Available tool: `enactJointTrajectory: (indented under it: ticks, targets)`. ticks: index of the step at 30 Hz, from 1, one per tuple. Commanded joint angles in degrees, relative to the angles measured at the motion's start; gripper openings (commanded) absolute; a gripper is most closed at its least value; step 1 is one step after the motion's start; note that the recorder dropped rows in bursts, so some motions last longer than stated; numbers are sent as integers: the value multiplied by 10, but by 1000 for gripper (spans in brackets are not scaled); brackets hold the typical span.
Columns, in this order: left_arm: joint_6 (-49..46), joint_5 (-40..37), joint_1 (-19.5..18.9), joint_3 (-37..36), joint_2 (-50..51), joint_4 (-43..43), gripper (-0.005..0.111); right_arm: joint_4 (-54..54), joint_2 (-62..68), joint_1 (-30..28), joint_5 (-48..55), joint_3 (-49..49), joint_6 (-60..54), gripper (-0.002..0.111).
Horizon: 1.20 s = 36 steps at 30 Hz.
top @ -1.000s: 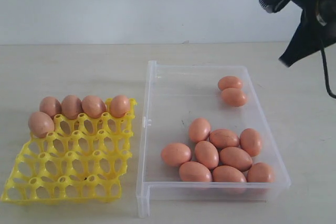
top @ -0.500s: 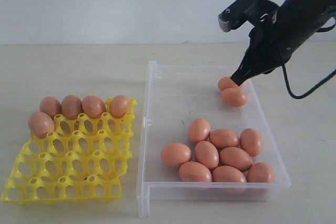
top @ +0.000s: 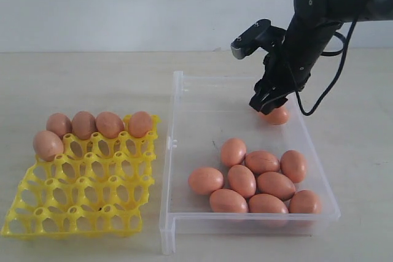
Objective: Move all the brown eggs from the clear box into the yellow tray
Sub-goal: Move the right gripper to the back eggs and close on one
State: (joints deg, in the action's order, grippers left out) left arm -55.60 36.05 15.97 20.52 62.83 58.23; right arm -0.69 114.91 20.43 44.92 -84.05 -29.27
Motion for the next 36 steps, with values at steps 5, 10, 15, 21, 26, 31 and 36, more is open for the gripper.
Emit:
enactJointTrajectory:
  ticks: [5, 10, 15, 21, 26, 31, 36]
  targets:
    - [5, -4, -1, -1, -4, -4, 4, 16, 43, -4, -42, -14, -3, 54]
    - [5, -4, -1, -1, -4, -4, 4, 16, 64, -4, -65, -19, -18, 54]
    - [5, -4, -1, -1, -4, -4, 4, 23, 81, -4, -73, -19, -24, 54]
    - [5, -4, -1, -1, -4, -4, 4, 26, 90, -4, -65, -19, -23, 54]
    - [5, -4, -1, -1, -4, -4, 4, 26, 90, -4, -75, -19, -10, 54]
    - [5, -4, -1, -1, -4, -4, 4, 26, 90, -4, -85, -19, 33, 35]
    - [5, -4, -1, -1, -4, -4, 4, 22, 90, -4, -85, -20, 70, 0]
